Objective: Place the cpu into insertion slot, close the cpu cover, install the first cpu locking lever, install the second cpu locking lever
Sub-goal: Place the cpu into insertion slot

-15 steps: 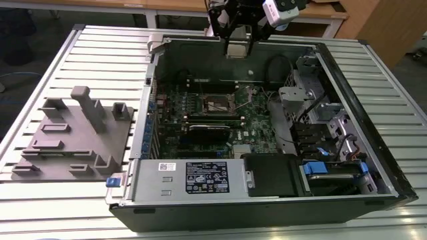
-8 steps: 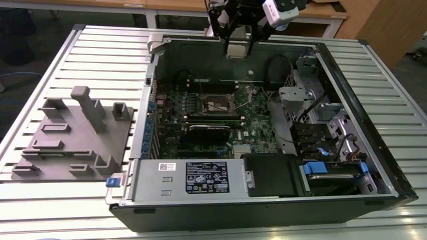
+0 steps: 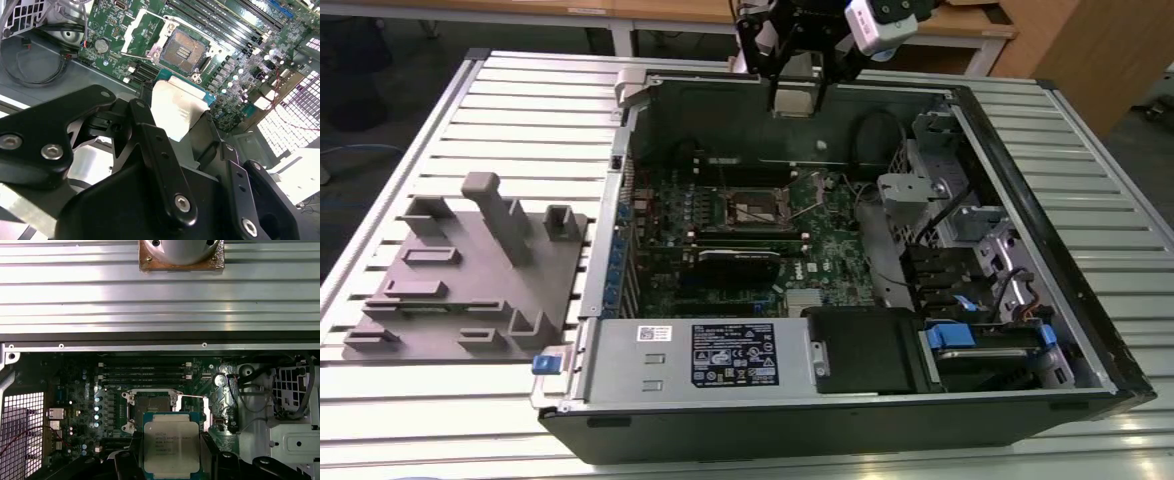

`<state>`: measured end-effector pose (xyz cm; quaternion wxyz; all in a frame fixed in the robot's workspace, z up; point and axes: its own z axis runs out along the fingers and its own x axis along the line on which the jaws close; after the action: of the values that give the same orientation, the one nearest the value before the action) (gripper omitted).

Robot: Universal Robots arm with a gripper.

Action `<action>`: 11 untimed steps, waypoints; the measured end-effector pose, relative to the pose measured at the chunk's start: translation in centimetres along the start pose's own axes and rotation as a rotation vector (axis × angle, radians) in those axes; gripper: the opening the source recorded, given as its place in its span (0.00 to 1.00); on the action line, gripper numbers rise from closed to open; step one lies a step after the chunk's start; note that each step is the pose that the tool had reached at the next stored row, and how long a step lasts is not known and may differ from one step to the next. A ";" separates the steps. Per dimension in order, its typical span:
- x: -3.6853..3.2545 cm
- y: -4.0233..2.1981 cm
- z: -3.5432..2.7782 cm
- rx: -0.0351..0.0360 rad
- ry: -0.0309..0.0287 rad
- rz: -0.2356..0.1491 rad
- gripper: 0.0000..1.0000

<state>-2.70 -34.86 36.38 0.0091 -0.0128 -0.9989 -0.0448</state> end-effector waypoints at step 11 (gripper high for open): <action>-0.01 -0.02 0.30 -0.0004 -0.0002 0.000 0.54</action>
<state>-2.70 -34.86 36.08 0.0090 -0.0128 -0.9989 -0.0450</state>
